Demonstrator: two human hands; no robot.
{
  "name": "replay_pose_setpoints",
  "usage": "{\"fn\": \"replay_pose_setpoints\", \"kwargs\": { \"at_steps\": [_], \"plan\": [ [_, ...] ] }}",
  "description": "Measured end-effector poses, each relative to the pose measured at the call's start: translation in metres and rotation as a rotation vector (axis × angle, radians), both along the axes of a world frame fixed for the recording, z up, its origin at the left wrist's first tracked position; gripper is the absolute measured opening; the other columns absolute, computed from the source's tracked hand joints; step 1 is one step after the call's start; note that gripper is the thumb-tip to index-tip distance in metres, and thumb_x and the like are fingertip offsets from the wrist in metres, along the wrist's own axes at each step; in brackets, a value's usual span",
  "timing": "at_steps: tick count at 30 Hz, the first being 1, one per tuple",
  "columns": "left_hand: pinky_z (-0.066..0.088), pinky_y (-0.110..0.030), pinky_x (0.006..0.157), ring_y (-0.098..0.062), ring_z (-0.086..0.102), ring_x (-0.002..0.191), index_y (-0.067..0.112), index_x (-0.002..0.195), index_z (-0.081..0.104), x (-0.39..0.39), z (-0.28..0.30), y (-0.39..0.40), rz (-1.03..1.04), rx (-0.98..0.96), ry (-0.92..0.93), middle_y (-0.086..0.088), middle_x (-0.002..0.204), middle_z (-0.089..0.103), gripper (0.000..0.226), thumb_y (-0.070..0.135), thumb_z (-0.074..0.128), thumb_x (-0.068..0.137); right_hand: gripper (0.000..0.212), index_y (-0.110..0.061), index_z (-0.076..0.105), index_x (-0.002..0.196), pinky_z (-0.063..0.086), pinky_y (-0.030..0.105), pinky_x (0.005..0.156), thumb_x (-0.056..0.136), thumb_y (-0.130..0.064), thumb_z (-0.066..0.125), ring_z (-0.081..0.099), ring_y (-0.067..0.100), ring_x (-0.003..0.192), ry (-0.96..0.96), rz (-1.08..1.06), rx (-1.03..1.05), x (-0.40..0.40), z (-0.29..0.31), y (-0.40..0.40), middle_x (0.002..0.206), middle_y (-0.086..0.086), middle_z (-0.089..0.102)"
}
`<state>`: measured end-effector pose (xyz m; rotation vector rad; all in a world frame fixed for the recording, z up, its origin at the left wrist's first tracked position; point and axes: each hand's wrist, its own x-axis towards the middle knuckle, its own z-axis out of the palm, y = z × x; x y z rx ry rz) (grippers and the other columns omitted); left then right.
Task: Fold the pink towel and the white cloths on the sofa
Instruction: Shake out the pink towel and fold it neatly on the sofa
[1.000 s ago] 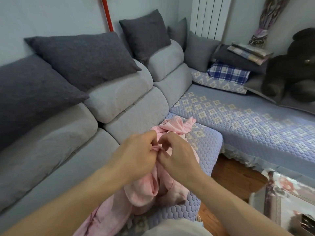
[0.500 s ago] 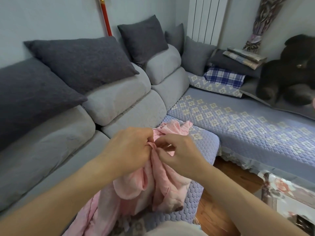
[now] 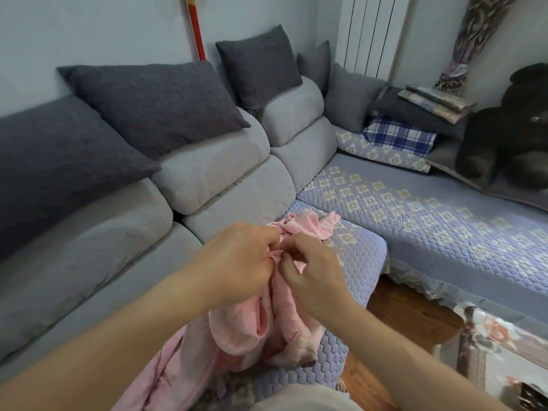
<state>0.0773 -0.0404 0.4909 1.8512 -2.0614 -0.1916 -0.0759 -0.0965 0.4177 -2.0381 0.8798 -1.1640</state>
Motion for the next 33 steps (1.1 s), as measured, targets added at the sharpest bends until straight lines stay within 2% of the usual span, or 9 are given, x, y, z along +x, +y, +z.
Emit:
{"fn": "replay_pose_setpoints", "kwargs": {
  "at_steps": [2, 5, 10, 13, 16, 18, 23, 29, 33],
  "plan": [
    [0.046, -0.037, 0.059, -0.017, 0.056, 0.067, 0.028, 0.076, 0.054, -0.001, 0.002, -0.001, 0.058, -0.013, 0.048, 0.010, 0.063, 0.057, 0.007, 0.033, 0.056, 0.081, 0.014, -0.018, 0.070, 0.097, 0.050, 0.020, 0.077, 0.090, -0.013, 0.059, 0.064, 0.006, 0.086, -0.072, 0.036, 0.091, 0.005, -0.005, 0.007, 0.088, -0.012, 0.069],
    [0.044, -0.035, 0.058, -0.015, 0.056, 0.069, 0.030, 0.077, 0.055, -0.001, 0.005, -0.001, 0.109, -0.006, 0.084, 0.010, 0.064, 0.058, 0.006, 0.029, 0.059, 0.081, 0.016, -0.015, 0.068, 0.105, 0.040, 0.010, 0.076, 0.091, -0.014, 0.061, 0.053, -0.001, 0.082, 0.018, 0.035, -0.104, 0.002, -0.011, 0.006, 0.091, -0.007, 0.062],
    [0.027, -0.031, 0.052, -0.021, 0.053, 0.070, 0.035, 0.072, 0.041, -0.015, 0.006, 0.001, 0.072, -0.023, -0.037, 0.010, 0.063, 0.050, 0.024, 0.026, 0.058, 0.087, 0.011, -0.005, 0.067, 0.092, 0.044, 0.035, 0.065, 0.092, -0.004, 0.056, 0.053, 0.024, 0.074, 0.130, -0.229, -0.475, 0.002, -0.006, 0.001, 0.084, 0.007, 0.058],
    [0.028, -0.035, 0.054, -0.026, 0.054, 0.071, 0.032, 0.073, 0.038, -0.019, 0.004, -0.001, 0.062, -0.041, -0.052, 0.006, 0.065, 0.051, 0.020, 0.025, 0.055, 0.082, 0.032, -0.006, 0.066, 0.082, 0.043, 0.036, 0.061, 0.100, -0.011, 0.040, 0.051, 0.024, 0.067, 0.155, -0.234, -0.634, -0.004, 0.001, 0.003, 0.074, 0.005, 0.057],
    [0.034, -0.035, 0.053, -0.022, 0.052, 0.067, 0.023, 0.078, 0.044, -0.023, 0.001, -0.002, 0.068, -0.001, 0.017, 0.007, 0.062, 0.051, 0.014, 0.021, 0.057, 0.079, 0.045, -0.010, 0.064, 0.073, 0.033, 0.031, 0.051, 0.103, -0.014, 0.031, 0.049, 0.021, 0.057, 0.261, -0.360, -0.568, -0.011, 0.004, -0.008, 0.064, 0.002, 0.055],
    [0.040, -0.033, 0.055, -0.018, 0.054, 0.069, 0.025, 0.076, 0.050, -0.022, -0.001, -0.005, 0.111, 0.027, 0.098, 0.007, 0.062, 0.054, 0.009, 0.020, 0.057, 0.076, 0.030, -0.012, 0.065, 0.074, 0.033, 0.030, 0.052, 0.087, -0.009, 0.038, 0.055, 0.024, 0.059, 0.359, -0.428, -0.394, -0.016, 0.008, -0.026, 0.066, 0.001, 0.060],
    [0.047, -0.033, 0.064, -0.011, 0.057, 0.074, 0.032, 0.069, 0.055, -0.011, -0.003, -0.019, 0.204, 0.034, 0.203, 0.010, 0.069, 0.059, 0.011, 0.022, 0.057, 0.070, 0.029, -0.016, 0.073, 0.103, 0.053, 0.026, 0.083, 0.081, -0.008, 0.057, 0.066, 0.006, 0.089, 0.155, 0.037, -0.012, -0.031, 0.024, -0.040, 0.096, -0.008, 0.071],
    [0.044, -0.031, 0.060, -0.006, 0.056, 0.069, 0.029, 0.069, 0.057, -0.013, 0.002, -0.019, 0.180, 0.043, 0.214, 0.008, 0.063, 0.059, 0.007, 0.028, 0.050, 0.066, 0.023, -0.015, 0.068, 0.114, 0.050, 0.031, 0.079, 0.094, -0.026, 0.066, 0.061, 0.009, 0.089, 0.174, 0.090, -0.243, -0.022, 0.003, -0.016, 0.097, -0.006, 0.066],
    [0.044, -0.032, 0.061, -0.009, 0.055, 0.068, 0.026, 0.067, 0.054, -0.020, 0.009, -0.027, 0.247, -0.059, 0.217, 0.010, 0.062, 0.057, 0.013, 0.019, 0.062, 0.075, 0.056, -0.019, 0.050, 0.139, 0.047, 0.030, 0.094, 0.089, -0.040, 0.064, 0.052, 0.015, 0.114, 0.130, -0.099, -0.090, -0.013, -0.013, 0.004, 0.127, -0.003, 0.048]
  ]
}}
